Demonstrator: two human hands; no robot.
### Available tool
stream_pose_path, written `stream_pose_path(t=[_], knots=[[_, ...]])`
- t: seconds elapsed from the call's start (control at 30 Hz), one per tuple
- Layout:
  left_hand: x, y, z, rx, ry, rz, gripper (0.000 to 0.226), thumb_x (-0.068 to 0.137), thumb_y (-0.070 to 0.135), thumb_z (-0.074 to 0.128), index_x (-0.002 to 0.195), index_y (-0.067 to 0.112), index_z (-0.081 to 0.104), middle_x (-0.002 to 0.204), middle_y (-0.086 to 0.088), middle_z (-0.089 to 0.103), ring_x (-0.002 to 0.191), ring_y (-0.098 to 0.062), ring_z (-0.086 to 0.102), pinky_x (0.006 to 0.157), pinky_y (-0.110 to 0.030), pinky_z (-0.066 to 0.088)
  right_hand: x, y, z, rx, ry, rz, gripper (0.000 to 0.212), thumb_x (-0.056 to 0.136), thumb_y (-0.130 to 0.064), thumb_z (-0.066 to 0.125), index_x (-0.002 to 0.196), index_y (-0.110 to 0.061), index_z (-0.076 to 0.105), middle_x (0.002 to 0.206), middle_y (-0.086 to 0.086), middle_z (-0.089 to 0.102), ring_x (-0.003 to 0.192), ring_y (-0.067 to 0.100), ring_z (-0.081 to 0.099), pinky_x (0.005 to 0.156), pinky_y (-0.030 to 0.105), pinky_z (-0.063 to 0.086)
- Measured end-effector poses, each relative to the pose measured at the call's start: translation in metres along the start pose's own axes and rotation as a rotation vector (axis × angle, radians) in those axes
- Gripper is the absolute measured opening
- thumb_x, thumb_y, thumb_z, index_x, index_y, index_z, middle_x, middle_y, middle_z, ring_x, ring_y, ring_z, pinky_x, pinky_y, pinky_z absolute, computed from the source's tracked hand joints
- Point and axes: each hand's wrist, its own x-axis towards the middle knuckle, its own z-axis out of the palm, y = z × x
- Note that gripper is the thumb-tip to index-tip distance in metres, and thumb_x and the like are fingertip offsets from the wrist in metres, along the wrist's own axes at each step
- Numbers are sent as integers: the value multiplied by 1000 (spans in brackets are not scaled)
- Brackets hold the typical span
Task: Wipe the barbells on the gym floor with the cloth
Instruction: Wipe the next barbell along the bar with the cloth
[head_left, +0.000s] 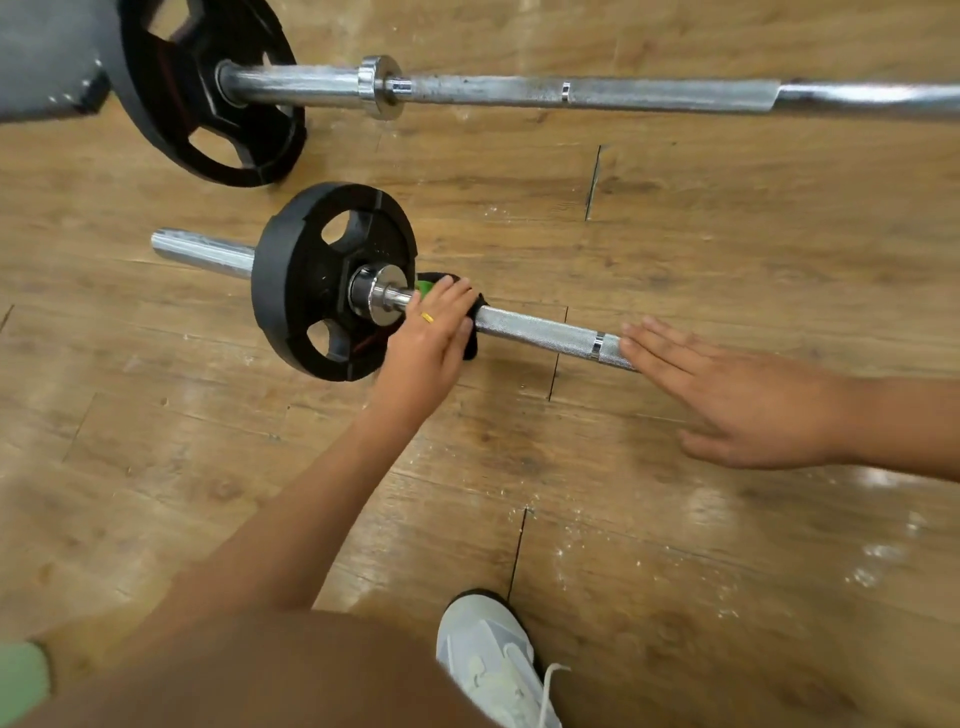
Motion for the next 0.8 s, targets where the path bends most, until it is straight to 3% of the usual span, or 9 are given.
stream_pose_path(t=[0.07, 0.17, 0.3, 0.4, 0.53, 0.63, 0.73, 0.8], knots=[[-1, -5, -1, 2, -33, 27, 41, 103, 10, 51, 145, 7, 51, 152, -5, 49, 149, -19, 31, 124, -32, 11, 2, 3, -13, -5, -118, -11, 96, 100, -43, 39, 135, -15, -46, 149, 6, -46, 142, 16, -41, 118, 21, -15], [2, -20, -9, 16, -107, 107, 49, 100, 1, 54, 148, 7, 46, 155, -8, 44, 149, -23, 31, 124, -43, 18, 15, -2, -30, 13, -183, -19, 96, 100, -40, 43, 147, -9, -35, 158, 8, -36, 143, 13, -34, 118, 20, -13], [3, -26, -11, 30, -94, 107, 54, 97, -5, 56, 149, 5, 45, 156, -10, 42, 149, -25, 31, 123, -47, 24, 57, -24, -50, 97, -154, -34, 92, 101, -34, 45, 152, -8, -27, 161, 9, -32, 144, 12, -31, 118, 20, -13], [-4, -25, 5, 16, 45, 48, 55, 95, -11, 53, 148, 2, 45, 155, -13, 43, 149, -26, 32, 121, -49, 30, 98, -49, -62, 147, -80, -29, 86, 103, -31, 41, 154, -8, -24, 162, 9, -30, 150, 17, -26, 122, 26, -11], [-13, -20, 25, -100, 331, -249, 48, 99, -7, 43, 145, 4, 50, 154, -10, 46, 149, -22, 31, 118, -48, 34, 141, -80, -59, 174, 67, -35, 85, 102, -31, 43, 155, -8, -20, 163, 6, -27, 151, 17, -25, 122, 30, -11], [-3, 0, 39, -176, 432, -377, 47, 99, 4, 34, 142, 5, 53, 152, -9, 48, 149, -16, 28, 119, -51, 32, 151, -81, -42, 103, 214, -16, 87, 95, -30, 52, 158, -3, -1, 167, 13, -6, 154, 23, -10, 127, 39, 2], [-6, -5, 40, -117, 333, -227, 45, 101, 3, 40, 145, 4, 50, 155, -9, 43, 151, -18, 24, 122, -48, 28, 149, -76, -31, -18, 320, 24, 84, 85, -30, 61, 155, 0, 27, 163, 17, 23, 153, 27, 19, 122, 40, 10], [-13, -22, 27, -30, 236, -90, 48, 100, 1, 53, 147, 3, 45, 157, -11, 40, 152, -22, 25, 121, -51, 29, 151, -76, -26, -25, 349, 18, 82, 85, -29, 59, 155, -1, 29, 163, 16, 24, 152, 26, 20, 124, 37, 11]])
